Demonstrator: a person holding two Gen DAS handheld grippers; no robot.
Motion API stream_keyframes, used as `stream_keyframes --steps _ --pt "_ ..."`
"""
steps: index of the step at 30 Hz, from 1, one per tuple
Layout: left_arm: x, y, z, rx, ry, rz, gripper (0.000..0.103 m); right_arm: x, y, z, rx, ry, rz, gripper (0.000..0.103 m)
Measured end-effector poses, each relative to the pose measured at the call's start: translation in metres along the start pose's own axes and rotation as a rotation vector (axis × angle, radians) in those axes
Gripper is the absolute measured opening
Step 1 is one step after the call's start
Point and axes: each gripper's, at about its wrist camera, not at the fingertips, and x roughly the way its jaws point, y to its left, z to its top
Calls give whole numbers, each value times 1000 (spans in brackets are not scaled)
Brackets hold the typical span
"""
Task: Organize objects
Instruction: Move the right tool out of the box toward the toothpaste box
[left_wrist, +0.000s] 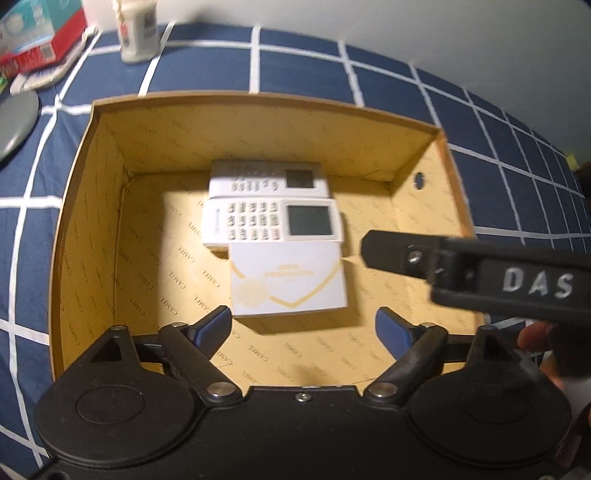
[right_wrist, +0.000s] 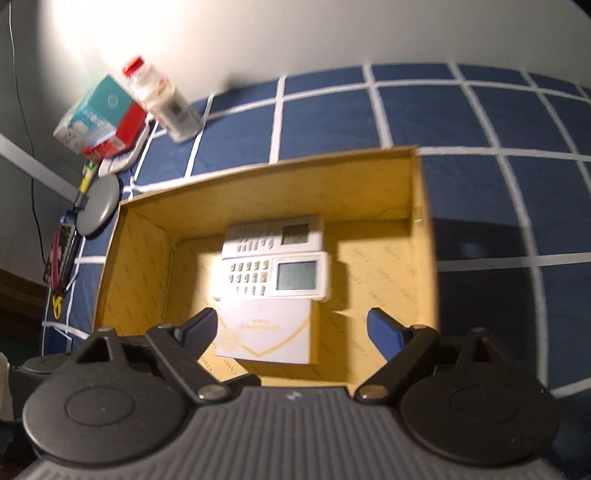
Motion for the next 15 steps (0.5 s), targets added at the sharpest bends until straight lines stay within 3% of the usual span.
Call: stream_keyframes --steps 9,15 --pt "-25 -54 -14 86 -61 9 99 -70 -46 -11 84 -118 -54 103" --pt "-32 -94 -20 145 -86 24 103 -108 -88 -24 159 -177 -79 103"
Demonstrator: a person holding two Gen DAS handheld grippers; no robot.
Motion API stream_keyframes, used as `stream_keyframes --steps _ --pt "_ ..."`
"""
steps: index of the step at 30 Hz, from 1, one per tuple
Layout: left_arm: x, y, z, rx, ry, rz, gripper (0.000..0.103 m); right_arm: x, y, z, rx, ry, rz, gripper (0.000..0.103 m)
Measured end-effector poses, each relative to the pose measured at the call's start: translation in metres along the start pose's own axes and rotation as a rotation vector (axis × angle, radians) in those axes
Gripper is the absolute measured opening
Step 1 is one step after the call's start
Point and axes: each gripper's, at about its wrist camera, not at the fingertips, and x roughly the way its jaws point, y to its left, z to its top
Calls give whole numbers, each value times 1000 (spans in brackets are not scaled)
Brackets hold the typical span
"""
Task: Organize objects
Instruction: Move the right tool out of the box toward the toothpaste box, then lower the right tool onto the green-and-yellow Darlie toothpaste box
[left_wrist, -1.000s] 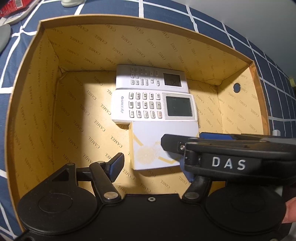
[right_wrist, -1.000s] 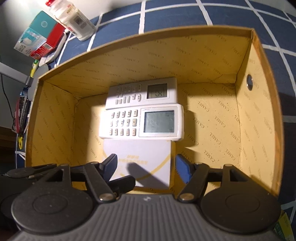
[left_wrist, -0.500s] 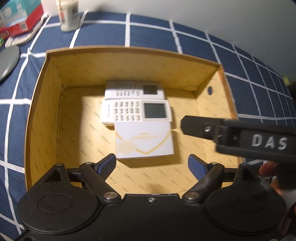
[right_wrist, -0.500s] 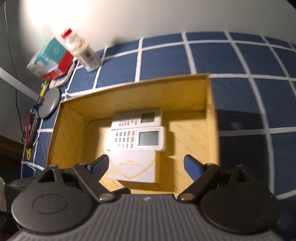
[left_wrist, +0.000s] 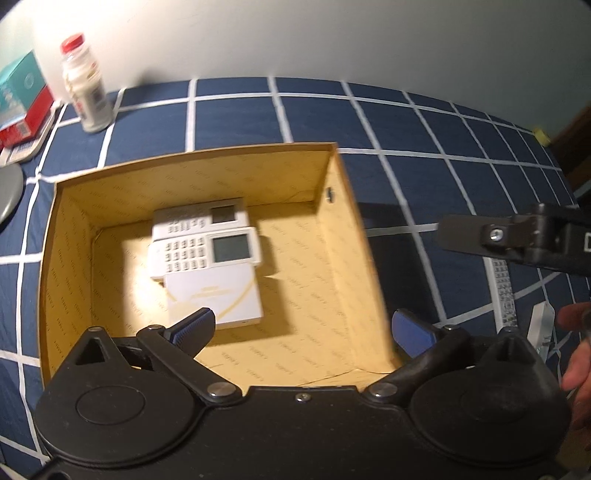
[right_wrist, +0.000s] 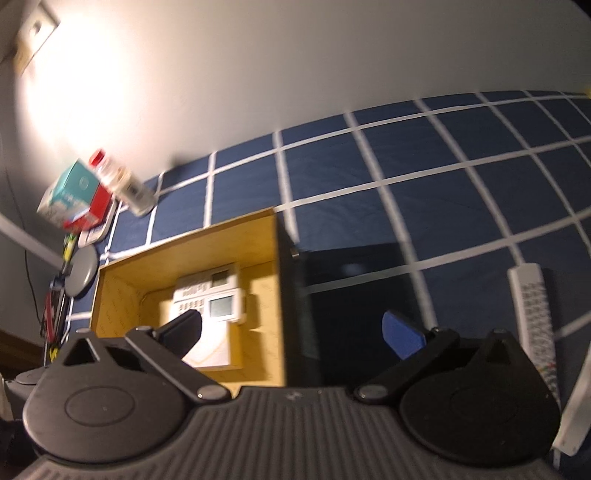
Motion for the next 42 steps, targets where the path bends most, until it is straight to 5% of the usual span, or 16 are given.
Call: stream_keyframes --steps 9,24,32,42 --pt "-1 -72 -11 120 -24 8 103 -44 -83 -23 174 -74 -64 103" --pt "36 -170 -39 349 48 -3 103 -85 -193 -81 412 -99 -146 103" --pt "68 -200 -50 514 119 9 103 -77 -224 -124 564 -71 -185 103" --pt "106 -193 -61 631 234 0 103 -47 -226 -163 713 -23 -207 103"
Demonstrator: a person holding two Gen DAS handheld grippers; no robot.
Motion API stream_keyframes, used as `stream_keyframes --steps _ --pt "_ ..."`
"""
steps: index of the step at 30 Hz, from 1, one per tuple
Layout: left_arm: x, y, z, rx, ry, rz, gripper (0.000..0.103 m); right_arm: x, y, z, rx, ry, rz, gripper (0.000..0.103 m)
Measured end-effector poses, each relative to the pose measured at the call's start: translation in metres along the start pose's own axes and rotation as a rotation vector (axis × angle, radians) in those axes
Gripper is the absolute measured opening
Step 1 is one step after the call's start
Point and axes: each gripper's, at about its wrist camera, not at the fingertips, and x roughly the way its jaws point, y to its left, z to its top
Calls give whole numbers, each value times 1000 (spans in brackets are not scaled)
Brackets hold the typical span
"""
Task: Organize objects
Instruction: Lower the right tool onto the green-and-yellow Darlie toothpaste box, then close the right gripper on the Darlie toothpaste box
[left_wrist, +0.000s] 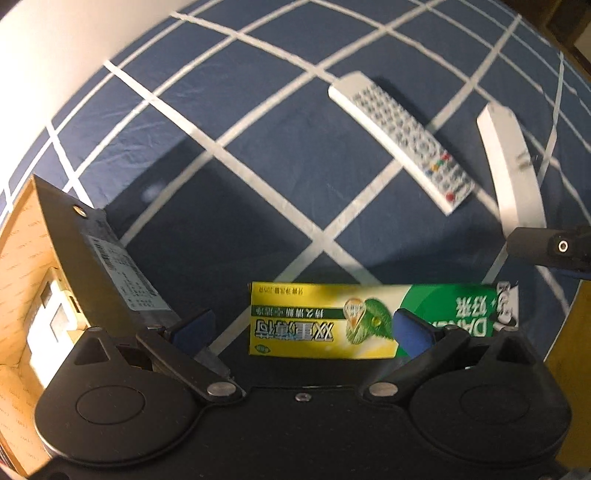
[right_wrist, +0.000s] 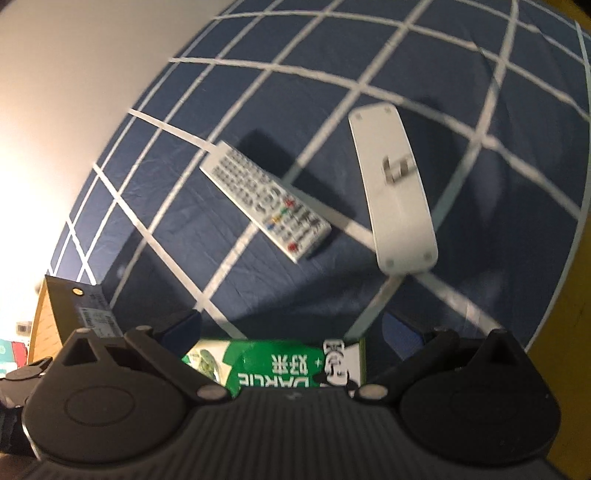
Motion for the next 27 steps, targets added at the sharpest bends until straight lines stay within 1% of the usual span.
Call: stream_keyframes --steps 4,9,12,18,22,25,27 --pt "9 6 -4 1 16 -16 103 12 2 -12 7 30 -26 103" --pt "18 9 -7 16 34 -41 103 27 5 -23 17 71 -26 103" --pt "23 11 -7 4 40 -62 103 34 7 -28 17 89 -29 103" --pt "34 13 -9 1 54 -93 103 39 12 -30 -4 84 -63 103" --pt "40 15 -10 -10 64 -112 103 41 15 -30 -19 92 -78 103" --pt "43 15 -12 -14 68 -126 103 43 14 -30 -31 97 -109 103" --pt "44 14 -12 -12 71 -135 103 46 12 -30 -23 107 -110 103"
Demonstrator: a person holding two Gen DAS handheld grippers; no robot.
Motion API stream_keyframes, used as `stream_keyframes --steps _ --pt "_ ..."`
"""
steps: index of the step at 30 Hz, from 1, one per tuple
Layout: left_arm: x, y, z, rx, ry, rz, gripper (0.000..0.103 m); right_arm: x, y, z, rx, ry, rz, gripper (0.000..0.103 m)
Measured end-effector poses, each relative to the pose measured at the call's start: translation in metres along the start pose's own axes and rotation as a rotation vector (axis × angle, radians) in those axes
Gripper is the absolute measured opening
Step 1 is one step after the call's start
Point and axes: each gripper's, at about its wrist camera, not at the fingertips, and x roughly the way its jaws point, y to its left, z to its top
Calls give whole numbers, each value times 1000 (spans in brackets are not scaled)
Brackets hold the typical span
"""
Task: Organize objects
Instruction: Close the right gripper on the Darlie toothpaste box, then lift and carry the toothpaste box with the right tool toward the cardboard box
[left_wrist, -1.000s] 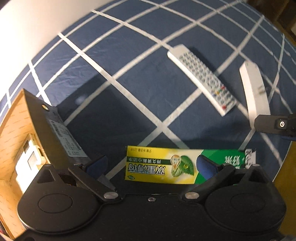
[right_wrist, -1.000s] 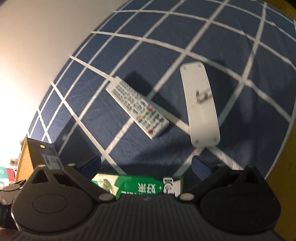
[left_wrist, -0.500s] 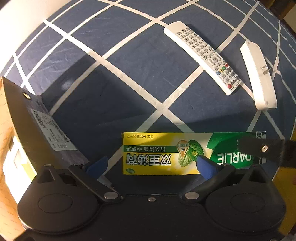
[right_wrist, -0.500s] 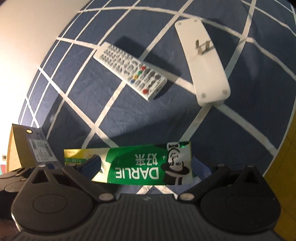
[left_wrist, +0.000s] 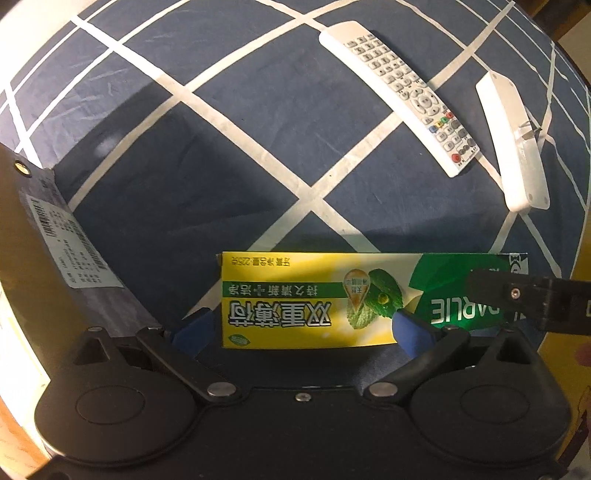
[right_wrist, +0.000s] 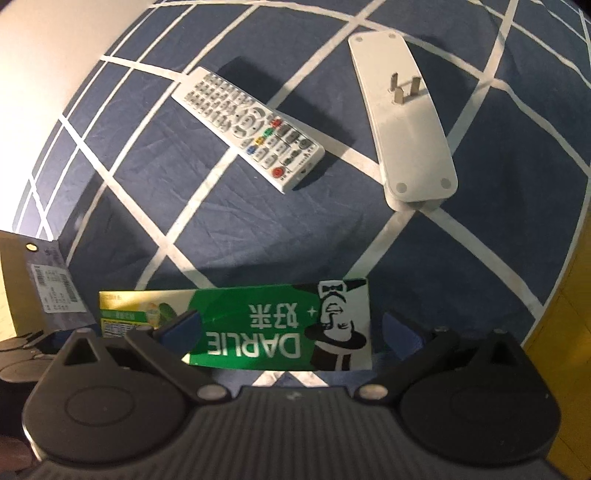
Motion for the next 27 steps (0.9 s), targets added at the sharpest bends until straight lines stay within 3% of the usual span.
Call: stream_keyframes --steps 17,27 --pt "5 -4 3 16 -1 -11 103 22 0 1 -4 54 13 103" --pt "-6 -13 1 19 -23 -10 103 14 0 4 -10 43 19 102"
